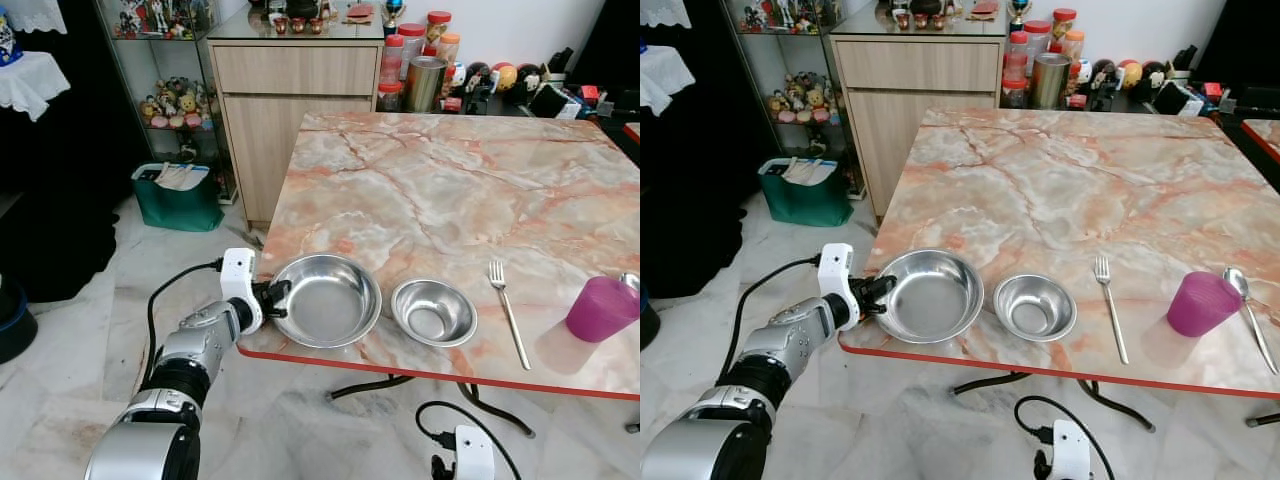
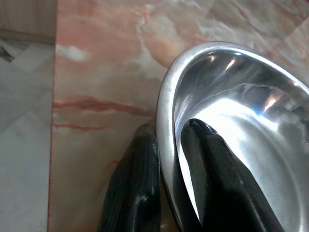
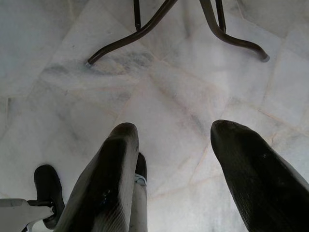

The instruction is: Setting the table

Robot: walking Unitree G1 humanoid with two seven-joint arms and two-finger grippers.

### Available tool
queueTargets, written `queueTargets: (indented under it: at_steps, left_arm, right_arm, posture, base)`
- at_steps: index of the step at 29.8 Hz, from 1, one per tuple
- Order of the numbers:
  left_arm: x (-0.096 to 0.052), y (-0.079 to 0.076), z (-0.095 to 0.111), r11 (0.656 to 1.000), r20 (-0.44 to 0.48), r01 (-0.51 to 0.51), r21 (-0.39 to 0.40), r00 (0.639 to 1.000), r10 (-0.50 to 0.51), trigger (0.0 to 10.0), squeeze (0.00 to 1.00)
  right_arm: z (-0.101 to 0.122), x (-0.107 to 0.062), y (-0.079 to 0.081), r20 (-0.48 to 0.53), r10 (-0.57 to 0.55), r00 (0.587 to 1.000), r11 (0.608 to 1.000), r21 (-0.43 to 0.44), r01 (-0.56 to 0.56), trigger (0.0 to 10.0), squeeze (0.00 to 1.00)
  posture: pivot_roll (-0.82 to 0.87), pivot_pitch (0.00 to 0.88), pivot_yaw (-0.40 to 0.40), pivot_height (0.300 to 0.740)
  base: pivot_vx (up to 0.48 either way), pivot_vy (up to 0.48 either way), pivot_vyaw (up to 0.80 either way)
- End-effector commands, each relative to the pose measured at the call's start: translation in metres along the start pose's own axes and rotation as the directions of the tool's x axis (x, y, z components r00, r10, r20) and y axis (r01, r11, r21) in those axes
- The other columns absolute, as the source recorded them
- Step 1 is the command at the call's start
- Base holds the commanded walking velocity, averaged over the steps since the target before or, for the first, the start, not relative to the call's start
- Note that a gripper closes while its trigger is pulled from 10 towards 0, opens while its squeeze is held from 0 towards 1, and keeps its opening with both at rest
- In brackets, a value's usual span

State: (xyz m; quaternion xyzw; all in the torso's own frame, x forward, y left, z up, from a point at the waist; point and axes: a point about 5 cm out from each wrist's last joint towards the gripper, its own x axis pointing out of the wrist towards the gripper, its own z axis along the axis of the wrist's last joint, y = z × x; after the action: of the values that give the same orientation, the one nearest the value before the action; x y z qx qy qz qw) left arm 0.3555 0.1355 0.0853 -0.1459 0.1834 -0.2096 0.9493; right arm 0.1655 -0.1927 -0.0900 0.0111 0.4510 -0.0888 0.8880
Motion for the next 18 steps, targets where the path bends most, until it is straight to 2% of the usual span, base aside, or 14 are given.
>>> queueTargets:
  at_steps: [1,4,7,8,9,10,12,15,18]
  left_arm:
    - [-0.001,0.004,0.013,0.999,0.071,-0.026,-0.026,0.997,0.028,0.0,0.0]
    - [-0.003,0.007,0.029,0.99,0.208,-0.014,-0.144,0.977,0.044,0.0,0.0]
    - [-0.005,0.009,0.036,0.98,0.261,-0.006,-0.198,0.964,0.058,0.0,0.0]
    - [-0.005,0.009,0.038,0.977,0.282,-0.001,-0.212,0.957,0.062,4.4,0.0]
    - [-0.006,0.011,0.041,0.972,0.311,0.003,-0.235,0.948,0.072,4.4,0.0]
    - [-0.008,0.012,0.044,0.965,0.344,0.007,-0.263,0.935,0.087,10.0,0.0]
    - [-0.01,0.014,0.051,0.951,0.398,0.019,-0.309,0.911,0.111,10.0,0.0]
    - [-0.011,0.014,0.057,0.944,0.451,0.013,-0.33,0.881,0.146,10.0,0.0]
    - [-0.009,0.009,0.059,0.943,0.475,0.015,-0.333,0.867,0.154,10.0,0.0]
  right_arm:
    - [0.002,0.001,0.002,-0.002,0.007,1.0,1.0,-0.001,-0.007,10.0,0.0]
    - [0.001,0.0,0.002,-0.003,0.007,1.0,1.0,0.001,-0.007,10.0,0.0]
    - [0.001,0.0,0.001,-0.004,0.006,1.0,1.0,0.002,-0.006,10.0,0.0]
    - [0.001,0.0,0.001,-0.004,0.005,1.0,1.0,0.002,-0.005,10.0,0.0]
    - [0.0,0.0,0.001,-0.004,0.005,1.0,1.0,0.003,-0.005,10.0,0.0]
    - [0.0,0.0,0.001,-0.004,0.004,1.0,1.0,0.004,-0.004,10.0,0.0]
    - [0.0,0.0,0.0,-0.004,0.002,1.0,1.0,0.005,-0.002,10.0,0.0]
    - [0.0,0.0,-0.002,-0.004,0.001,1.0,1.0,0.006,-0.001,10.0,0.0]
    - [-0.001,0.0,-0.002,-0.005,0.001,1.0,1.0,0.004,-0.001,10.0,0.0]
  posture:
    - [0.01,0.0,-0.008,0.736]
    - [0.01,0.0,-0.008,0.736]
    - [0.01,0.0,-0.008,0.736]
    - [0.01,0.0,-0.009,0.736]
    - [0.01,0.0,-0.009,0.736]
    - [0.01,0.0,-0.01,0.736]
    - [0.01,0.0,-0.013,0.736]
    - [0.01,0.0,-0.019,0.736]
    - [0.01,0.0,-0.021,0.736]
  base:
    - [0.0,0.0,0.0]
    - [0.0,0.0,0.0]
    - [0.0,0.0,0.0]
    - [0.0,0.0,0.0]
    - [0.0,0.0,0.0]
    - [0.0,0.0,0.0]
    - [0.0,0.0,0.0]
    - [0.0,0.0,0.0]
    - [0.0,0.0,0.0]
